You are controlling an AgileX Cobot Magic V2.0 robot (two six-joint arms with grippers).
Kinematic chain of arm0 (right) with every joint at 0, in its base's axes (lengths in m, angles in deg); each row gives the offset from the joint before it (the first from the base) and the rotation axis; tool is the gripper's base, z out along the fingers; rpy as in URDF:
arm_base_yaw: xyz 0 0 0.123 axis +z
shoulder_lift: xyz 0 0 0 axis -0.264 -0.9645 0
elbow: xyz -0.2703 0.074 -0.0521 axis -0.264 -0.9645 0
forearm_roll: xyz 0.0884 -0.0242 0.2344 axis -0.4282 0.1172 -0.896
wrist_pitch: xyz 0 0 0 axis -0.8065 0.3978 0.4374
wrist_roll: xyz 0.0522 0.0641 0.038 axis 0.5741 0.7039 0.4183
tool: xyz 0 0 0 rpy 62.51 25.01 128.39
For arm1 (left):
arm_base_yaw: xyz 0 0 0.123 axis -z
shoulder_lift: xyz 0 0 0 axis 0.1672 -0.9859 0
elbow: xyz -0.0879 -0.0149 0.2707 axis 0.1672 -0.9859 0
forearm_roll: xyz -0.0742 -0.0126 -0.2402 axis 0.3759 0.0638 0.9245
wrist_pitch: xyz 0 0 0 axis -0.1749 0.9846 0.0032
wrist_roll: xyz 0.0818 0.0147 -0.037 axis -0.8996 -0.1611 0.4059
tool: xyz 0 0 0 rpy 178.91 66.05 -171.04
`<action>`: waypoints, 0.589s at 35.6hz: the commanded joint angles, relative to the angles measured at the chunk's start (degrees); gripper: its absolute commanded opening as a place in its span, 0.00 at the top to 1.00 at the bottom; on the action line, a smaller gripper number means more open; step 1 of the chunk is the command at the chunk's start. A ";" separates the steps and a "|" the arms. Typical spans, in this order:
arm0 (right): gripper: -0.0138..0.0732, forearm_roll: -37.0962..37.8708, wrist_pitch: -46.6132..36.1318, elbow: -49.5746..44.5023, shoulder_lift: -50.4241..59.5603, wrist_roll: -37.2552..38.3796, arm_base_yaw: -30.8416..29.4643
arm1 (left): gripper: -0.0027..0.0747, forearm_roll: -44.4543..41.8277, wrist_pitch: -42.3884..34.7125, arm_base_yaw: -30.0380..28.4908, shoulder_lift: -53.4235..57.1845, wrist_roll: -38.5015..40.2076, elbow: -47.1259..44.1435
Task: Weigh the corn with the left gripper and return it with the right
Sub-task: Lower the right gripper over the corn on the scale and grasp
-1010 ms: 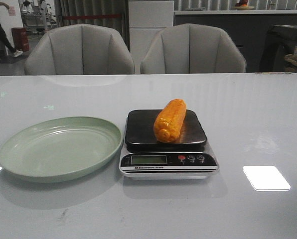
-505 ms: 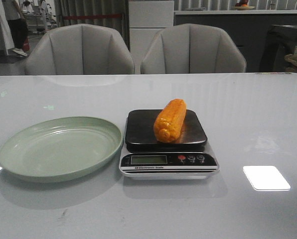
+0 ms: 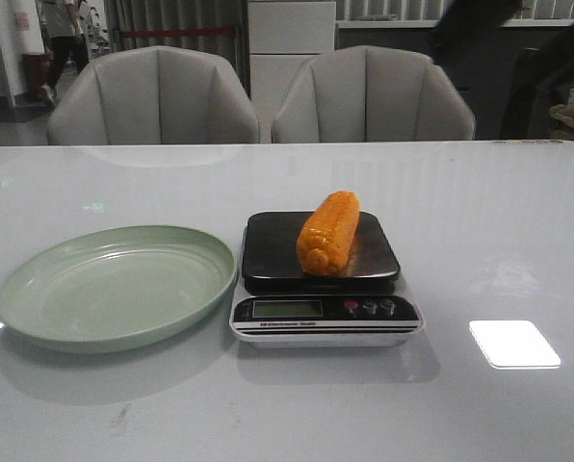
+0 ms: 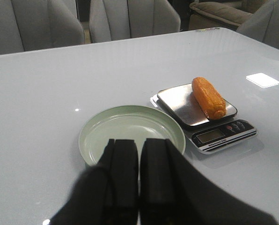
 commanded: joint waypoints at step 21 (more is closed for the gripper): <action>0.16 19.33 22.55 40.11 -37.13 34.17 10.02 | 0.81 -0.33 -4.39 -0.12 -0.66 0.06 1.57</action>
